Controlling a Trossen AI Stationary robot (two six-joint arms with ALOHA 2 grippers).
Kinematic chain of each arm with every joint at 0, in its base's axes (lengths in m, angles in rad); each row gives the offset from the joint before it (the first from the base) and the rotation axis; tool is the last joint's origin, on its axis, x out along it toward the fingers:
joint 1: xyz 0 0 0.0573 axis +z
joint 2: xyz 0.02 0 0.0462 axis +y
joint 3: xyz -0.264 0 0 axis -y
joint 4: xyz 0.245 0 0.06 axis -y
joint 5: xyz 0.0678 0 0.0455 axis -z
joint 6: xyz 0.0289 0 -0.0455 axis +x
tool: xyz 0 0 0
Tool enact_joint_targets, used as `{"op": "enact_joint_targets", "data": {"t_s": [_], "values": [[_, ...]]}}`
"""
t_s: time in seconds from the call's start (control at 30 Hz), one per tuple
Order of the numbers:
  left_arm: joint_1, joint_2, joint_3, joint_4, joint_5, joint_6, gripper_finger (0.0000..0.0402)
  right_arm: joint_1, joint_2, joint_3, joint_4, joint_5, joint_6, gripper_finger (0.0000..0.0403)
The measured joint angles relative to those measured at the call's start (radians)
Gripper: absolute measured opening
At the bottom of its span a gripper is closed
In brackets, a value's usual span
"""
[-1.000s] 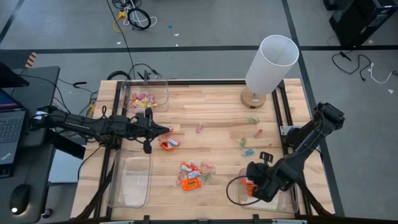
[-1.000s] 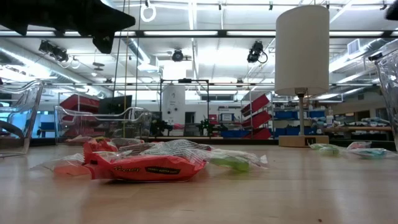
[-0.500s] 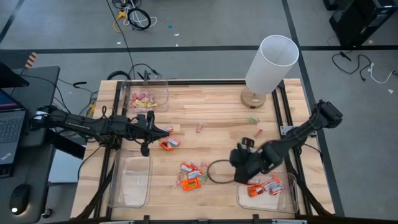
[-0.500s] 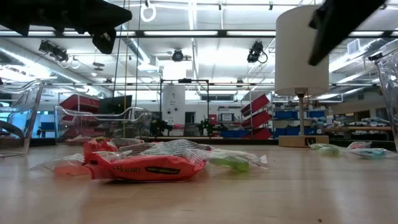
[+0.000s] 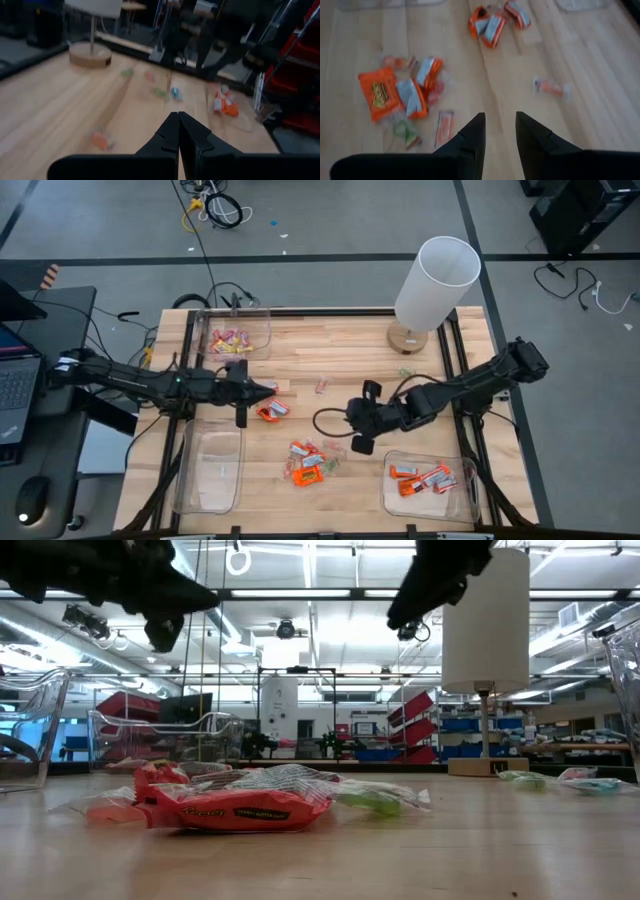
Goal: Sort candy
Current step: Put the chocolate into the bottom right transparent bin
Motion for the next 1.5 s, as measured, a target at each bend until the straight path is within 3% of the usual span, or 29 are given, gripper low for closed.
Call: {"op": "enact_joint_targets", "data": {"t_s": [0.33, 0.67, 0.93, 1.23, 1.5], "values": [[0.000, 0.197, 0.031, -0.013, 0.120, -0.001, 0.0006, -0.028, 0.000, 0.000, 0.031, 0.000, -0.057, 0.0094], [0.000, 0.301, 0.078, -0.168, 0.194, 0.110, 0.0006, -0.029, 0.000, 0.000, 0.034, 0.000, -0.057, 0.0094], [0.000, 0.332, 0.079, -0.186, 0.175, 0.208, 0.0006, -0.029, 0.000, 0.000, 0.032, 0.000, -0.057, 0.0095], [0.001, 0.333, 0.079, -0.211, 0.051, 0.262, 0.0008, -0.030, 0.000, 0.000, -0.031, 0.000, -0.041, 0.0110], [0.002, 0.395, 0.079, -0.251, 0.004, 0.253, 0.0053, -0.030, 0.000, 0.000, -0.088, -0.001, -0.015, 0.0123]]}}
